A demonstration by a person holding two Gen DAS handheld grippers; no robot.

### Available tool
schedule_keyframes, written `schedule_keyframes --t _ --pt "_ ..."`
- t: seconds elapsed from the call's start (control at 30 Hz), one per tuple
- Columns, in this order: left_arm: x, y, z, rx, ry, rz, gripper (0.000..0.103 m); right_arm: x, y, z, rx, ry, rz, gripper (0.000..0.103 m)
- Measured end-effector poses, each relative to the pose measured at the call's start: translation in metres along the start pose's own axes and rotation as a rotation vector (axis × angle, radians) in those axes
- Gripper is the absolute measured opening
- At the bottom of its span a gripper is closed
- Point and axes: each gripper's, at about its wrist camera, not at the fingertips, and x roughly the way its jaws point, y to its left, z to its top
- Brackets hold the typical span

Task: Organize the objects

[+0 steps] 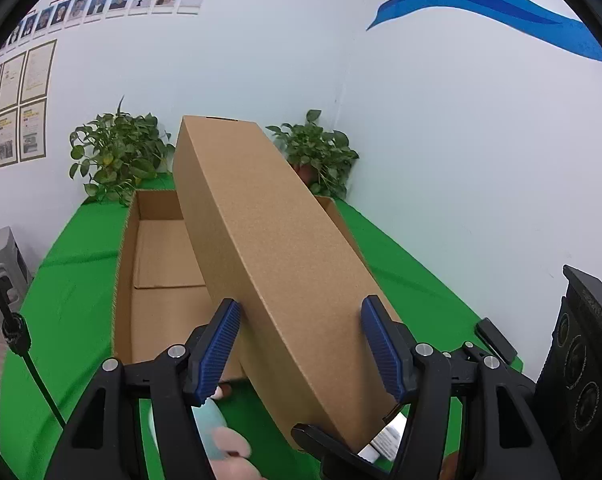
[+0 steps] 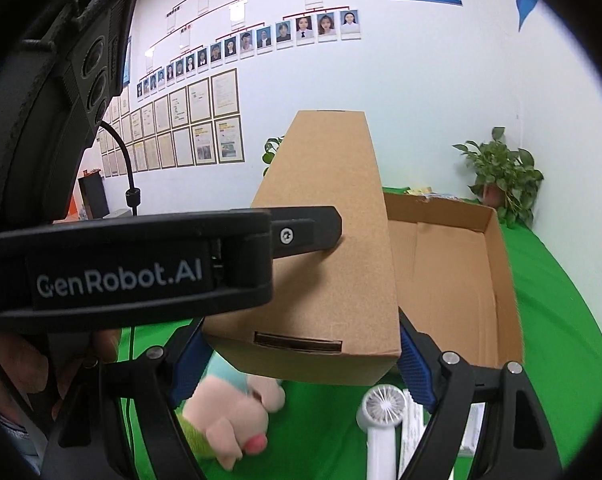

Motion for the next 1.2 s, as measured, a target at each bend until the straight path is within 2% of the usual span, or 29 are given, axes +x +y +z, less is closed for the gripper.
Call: schedule_keyframes --t 0.23,0.37,0.53,0.8,0.9,0.97,1.13,1.2 --pt "0.007 0.045 0.029 0.034 -0.014 0.069 0.060 0.039 0.010 0.023 0.022 -0.016 0.053 0.081" --pt "0.019 0.078 0.043 0.055 0.008 0.098 0.060 0.066 0.017 0.031 0.046 -0.014 0.076 0.081" --pt "0.053 0.120 0.045 0.061 0.056 0.129 0.060 0.106 0.020 0.033 0.108 0.021 0.114 0.081" --pt "0.117 0.181 0.018 0.027 0.186 0.098 0.060 0.171 0.016 0.015 0.208 0.126 0.120 0.081" --pt "0.148 0.204 0.007 0.015 0.219 0.059 0.052 0.196 0.013 0.007 0.243 0.183 0.097 0.081" --pt "0.172 0.228 -0.004 -0.053 0.272 0.016 0.050 0.210 0.010 0.003 0.267 0.217 0.078 0.081" --pt "0.177 0.243 -0.027 -0.065 0.281 -0.011 0.050 0.218 0.011 -0.010 0.257 0.292 0.051 0.081" --pt "0.174 0.245 -0.035 -0.072 0.305 0.001 0.049 0.224 0.015 -0.011 0.230 0.366 0.065 0.082"
